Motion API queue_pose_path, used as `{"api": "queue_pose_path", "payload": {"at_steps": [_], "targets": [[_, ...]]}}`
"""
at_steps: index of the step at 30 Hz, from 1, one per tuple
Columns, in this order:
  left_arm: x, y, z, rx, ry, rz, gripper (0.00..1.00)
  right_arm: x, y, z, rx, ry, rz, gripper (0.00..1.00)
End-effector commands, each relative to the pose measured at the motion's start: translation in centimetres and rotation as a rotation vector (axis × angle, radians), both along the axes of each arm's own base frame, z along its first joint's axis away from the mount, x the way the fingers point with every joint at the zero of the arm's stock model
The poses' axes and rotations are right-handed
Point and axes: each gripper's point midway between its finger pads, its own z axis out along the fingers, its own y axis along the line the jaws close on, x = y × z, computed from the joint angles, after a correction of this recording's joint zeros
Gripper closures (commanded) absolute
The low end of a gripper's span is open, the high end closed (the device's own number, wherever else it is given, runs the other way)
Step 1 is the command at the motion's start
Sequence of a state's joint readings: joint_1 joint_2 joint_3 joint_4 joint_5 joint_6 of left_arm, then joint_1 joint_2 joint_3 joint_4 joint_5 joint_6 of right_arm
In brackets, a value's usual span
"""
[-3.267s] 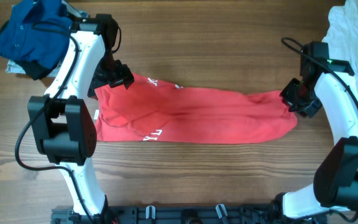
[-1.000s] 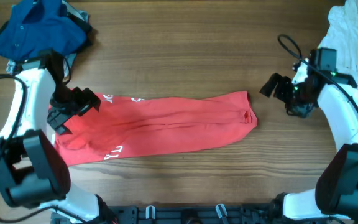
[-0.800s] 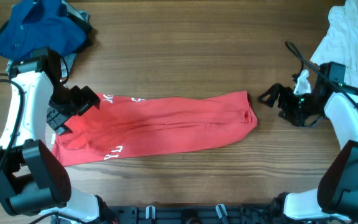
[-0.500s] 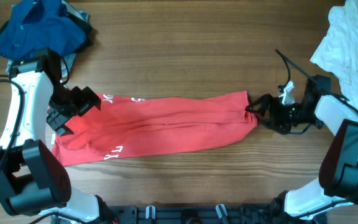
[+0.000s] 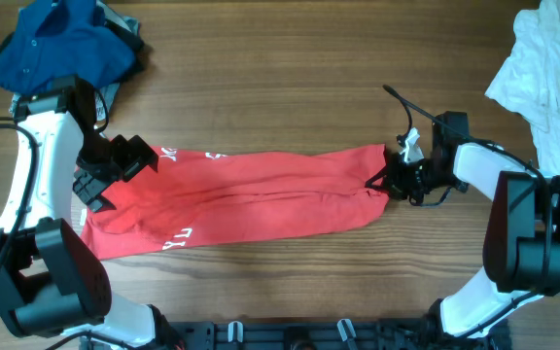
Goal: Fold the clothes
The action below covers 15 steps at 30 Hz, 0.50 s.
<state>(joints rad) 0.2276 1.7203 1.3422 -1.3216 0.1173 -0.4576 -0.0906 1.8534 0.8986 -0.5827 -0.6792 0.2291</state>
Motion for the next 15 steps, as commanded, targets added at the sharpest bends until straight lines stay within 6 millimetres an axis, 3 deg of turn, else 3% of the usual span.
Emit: {"api": "queue_pose_path", "payload": {"at_steps": [1, 5, 7, 11, 15], "targets": [[0.3, -0.1, 0.7, -0.004, -0.027, -0.008, 0.00, 0.8, -4.2, -0.8, -0.157, 0.062, -0.114, 0.96], [0.1, 0.0, 0.8, 0.002, -0.019, -0.010, 0.00, 1.8, -9.6, 2.7, -0.337, 0.045, -0.207, 0.95], [0.2, 0.0, 0.7, 0.002, -0.020, -0.010, 0.00, 1.9, -11.6, 5.6, -0.444, 0.000, -0.238, 0.96], [0.3, 0.0, 0.7, 0.003, -0.024, -0.009, 0.00, 1.7, -11.4, 10.1, -0.461, -0.116, -0.253, 0.96], [0.3, 0.0, 0.7, 0.003, -0.024, -0.009, 0.00, 0.9, -9.2, 11.1, -0.501, -0.140, -0.175, 0.96]]}}
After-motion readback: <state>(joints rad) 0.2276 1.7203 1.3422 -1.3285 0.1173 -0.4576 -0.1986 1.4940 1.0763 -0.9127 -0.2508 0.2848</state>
